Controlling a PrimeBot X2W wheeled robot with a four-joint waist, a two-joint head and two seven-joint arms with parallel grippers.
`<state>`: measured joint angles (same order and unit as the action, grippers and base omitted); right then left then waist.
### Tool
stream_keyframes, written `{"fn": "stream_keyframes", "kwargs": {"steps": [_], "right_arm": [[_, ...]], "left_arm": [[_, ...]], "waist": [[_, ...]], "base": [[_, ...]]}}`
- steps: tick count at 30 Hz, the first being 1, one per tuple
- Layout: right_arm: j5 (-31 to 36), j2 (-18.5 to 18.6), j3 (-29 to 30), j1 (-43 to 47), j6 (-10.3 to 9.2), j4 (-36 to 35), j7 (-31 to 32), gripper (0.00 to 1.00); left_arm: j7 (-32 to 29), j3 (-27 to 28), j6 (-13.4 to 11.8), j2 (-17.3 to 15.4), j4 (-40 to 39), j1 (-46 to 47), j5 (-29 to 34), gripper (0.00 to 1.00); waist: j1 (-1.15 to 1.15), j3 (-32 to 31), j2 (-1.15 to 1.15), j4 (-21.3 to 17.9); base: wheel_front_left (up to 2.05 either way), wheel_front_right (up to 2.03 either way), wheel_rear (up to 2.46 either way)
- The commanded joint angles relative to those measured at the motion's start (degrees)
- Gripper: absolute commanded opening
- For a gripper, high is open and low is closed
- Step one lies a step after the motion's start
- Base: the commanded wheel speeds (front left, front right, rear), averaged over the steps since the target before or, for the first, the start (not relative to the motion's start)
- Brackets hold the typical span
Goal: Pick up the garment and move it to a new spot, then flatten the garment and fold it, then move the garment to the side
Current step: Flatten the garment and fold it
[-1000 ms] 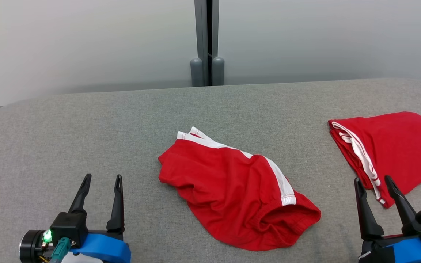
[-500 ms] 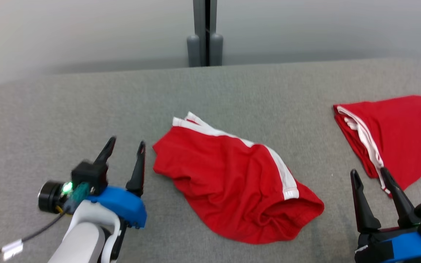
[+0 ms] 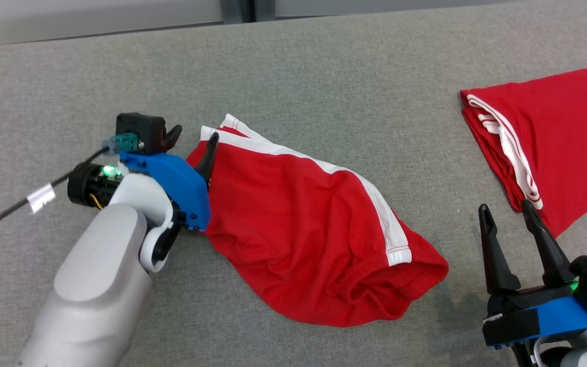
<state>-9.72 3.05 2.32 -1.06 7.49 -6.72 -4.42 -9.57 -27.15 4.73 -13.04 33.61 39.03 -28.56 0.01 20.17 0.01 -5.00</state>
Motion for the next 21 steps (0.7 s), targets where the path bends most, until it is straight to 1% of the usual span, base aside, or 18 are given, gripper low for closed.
{"fn": "stream_keyframes", "kwargs": {"steps": [1, 5, 9, 10, 11, 13, 15, 16, 21], "right_arm": [[-0.2, 0.0, 0.0, -0.7, 0.01, 0.3, -0.3, 1.0], [-0.6, 0.0, -0.5, -1.7, 0.01, 1.4, -0.9, 1.0], [-1.0, 0.0, -0.8, -2.6, 0.01, 2.6, -1.5, 1.0], [-1.1, -0.1, -0.9, -2.6, 0.02, 2.9, -1.7, 1.0], [-1.0, -0.1, -1.0, -2.6, 0.02, 3.1, -1.9, 1.0], [-1.1, -0.1, -1.2, -2.9, 0.01, 3.4, -2.0, 1.0], [-1.0, 0.0, -1.3, -3.2, 0.01, 3.7, -2.2, 1.0], [-0.9, 0.1, -1.4, -3.3, 0.01, 3.8, -2.2, 1.0], [-0.8, 1.3, -3.6, -3.6, 0.01, 3.3, -1.9, 1.0]], "left_arm": [[-0.1, -0.3, 0.4, 0.0, 0.9, 1.3, -0.3, 1.0], [-1.4, -1.6, 1.9, 0.3, 6.3, 4.6, -1.4, 1.0], [-2.0, -2.9, 2.6, 0.7, 10.1, 6.8, -3.5, 1.0], [-1.7, -3.4, 2.7, 0.6, 10.7, 7.2, -3.7, 0.57], [-1.2, -3.8, 2.9, 0.7, 11.1, 7.5, -4.5, 0.0], [-1.6, -5.7, 2.9, 1.0, 11.0, 7.7, -6.1, 0.0], [-1.7, -7.4, 2.9, 0.3, 10.6, 8.2, -8.0, 0.0], [-1.0, -8.2, 2.8, -0.4, 10.5, 8.5, -8.2, 0.0], [3.0, -10.9, 2.8, -1.3, 10.1, 8.4, -10.2, 0.0]], "waist": [[-0.01, 0.2, -0.01, -0.1], [-0.01, 1.1, -0.01, -1.0], [-0.01, 1.6, -0.01, -1.6], [-0.01, 1.6, -0.01, -1.7], [-0.01, 1.7, -0.01, -1.9], [-0.01, 1.7, -0.01, -2.1], [-0.01, 1.7, -0.01, -2.1], [-0.01, 1.6, -0.01, -2.1], [-0.01, 0.5, -0.01, -1.4]], "base": [[0.0, 0.0, 0.0], [0.0, 0.0, 0.0], [0.0, 0.0, 0.0], [0.0, 0.0, 0.0], [0.0, 0.0, 0.0], [0.0, 0.0, 0.0], [0.0, 0.0, 0.0], [0.0, 0.0, 0.0], [0.0, 0.0, 0.0]]}}
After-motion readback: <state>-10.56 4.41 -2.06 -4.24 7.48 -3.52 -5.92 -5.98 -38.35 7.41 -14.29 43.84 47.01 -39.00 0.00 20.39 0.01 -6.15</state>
